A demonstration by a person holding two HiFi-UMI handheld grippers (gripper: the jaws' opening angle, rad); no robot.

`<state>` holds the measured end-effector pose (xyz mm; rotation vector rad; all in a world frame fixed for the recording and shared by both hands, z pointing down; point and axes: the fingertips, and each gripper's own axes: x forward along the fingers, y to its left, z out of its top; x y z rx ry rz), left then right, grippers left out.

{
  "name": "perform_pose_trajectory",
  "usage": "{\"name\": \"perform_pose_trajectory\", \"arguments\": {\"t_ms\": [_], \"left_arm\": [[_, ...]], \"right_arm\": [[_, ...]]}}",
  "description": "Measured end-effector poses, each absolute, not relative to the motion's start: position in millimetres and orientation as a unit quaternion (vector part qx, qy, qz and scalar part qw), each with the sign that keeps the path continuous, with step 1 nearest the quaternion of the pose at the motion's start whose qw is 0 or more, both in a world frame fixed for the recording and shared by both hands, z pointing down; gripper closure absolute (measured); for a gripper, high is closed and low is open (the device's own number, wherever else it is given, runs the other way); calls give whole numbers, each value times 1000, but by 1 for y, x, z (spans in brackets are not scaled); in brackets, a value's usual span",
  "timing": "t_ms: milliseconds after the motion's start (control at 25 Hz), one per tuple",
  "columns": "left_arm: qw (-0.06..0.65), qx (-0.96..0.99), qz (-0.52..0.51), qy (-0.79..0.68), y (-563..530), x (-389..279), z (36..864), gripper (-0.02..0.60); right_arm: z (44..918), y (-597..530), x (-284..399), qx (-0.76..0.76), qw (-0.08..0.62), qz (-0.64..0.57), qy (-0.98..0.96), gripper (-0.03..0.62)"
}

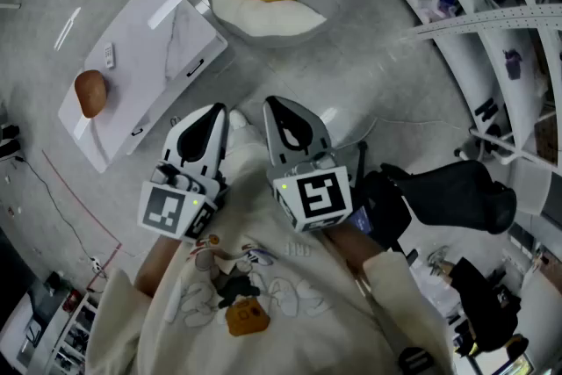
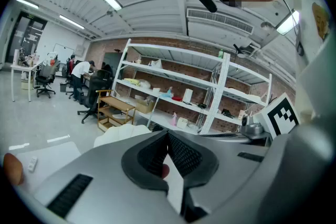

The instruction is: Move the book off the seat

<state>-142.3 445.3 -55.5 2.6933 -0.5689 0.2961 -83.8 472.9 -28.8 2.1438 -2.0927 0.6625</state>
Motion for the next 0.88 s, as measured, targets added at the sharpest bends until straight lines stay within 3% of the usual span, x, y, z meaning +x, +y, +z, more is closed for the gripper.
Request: {"name": "perform_pose_trajectory", "arguments": {"t_ms": [480, 880], "left_arm": [[179, 959, 114, -185, 449, -156, -44, 569], [176, 947, 82, -258, 395, -239, -51, 569]], "right_arm": [[-28, 479, -98, 700, 23, 200, -686, 585], [-55, 467, -119, 705, 5, 164, -690, 586]]}}
